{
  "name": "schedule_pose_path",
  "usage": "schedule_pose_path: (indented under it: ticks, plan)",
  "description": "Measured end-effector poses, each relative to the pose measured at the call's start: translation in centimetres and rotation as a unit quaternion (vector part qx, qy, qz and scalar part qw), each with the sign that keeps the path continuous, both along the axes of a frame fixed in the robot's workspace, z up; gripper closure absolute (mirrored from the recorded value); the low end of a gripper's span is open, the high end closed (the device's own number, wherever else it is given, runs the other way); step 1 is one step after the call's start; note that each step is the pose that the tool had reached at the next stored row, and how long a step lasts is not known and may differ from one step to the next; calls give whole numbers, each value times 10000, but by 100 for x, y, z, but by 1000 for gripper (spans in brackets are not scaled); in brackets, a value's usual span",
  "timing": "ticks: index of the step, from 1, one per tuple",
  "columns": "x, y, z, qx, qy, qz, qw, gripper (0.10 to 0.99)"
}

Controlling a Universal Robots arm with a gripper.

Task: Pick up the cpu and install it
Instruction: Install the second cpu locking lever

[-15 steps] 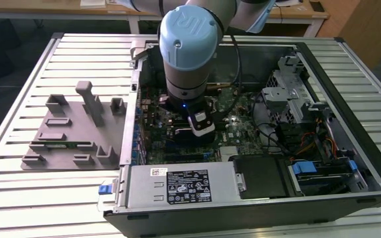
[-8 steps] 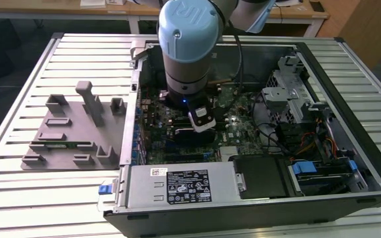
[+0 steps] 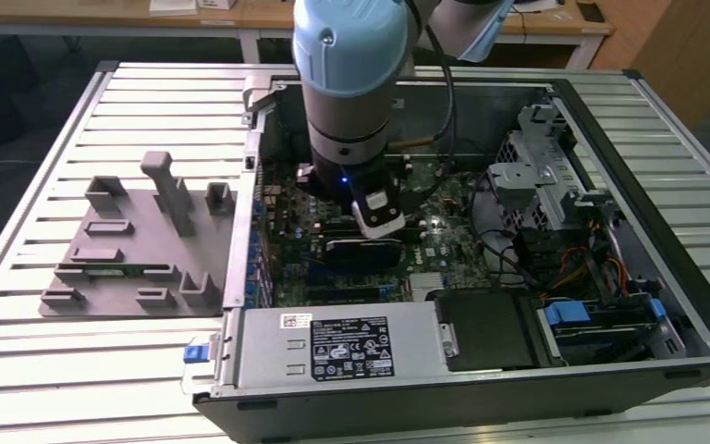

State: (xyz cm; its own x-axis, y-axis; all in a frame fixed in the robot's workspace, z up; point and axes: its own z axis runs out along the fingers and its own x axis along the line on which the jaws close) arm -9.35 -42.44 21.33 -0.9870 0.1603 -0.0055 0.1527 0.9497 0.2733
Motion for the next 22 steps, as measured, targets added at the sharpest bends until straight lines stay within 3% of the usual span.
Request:
schedule_pose_path:
  ticks: [2, 7, 10, 15, 19, 22]
  plan:
    - [1, 3, 0, -62, -2, -34, 10000, 980]
    - [70, 58, -7, -98, -2, -49, 9999, 980]
    - [113, 120, -12, -133, -2, -50, 9999, 980]
    - [185, 275, -25, -173, -3, -48, 9998, 980]
    - [287, 323, -35, -207, -3, -49, 9998, 980]
    - [337, 346, -39, -302, -3, -50, 9995, 980]
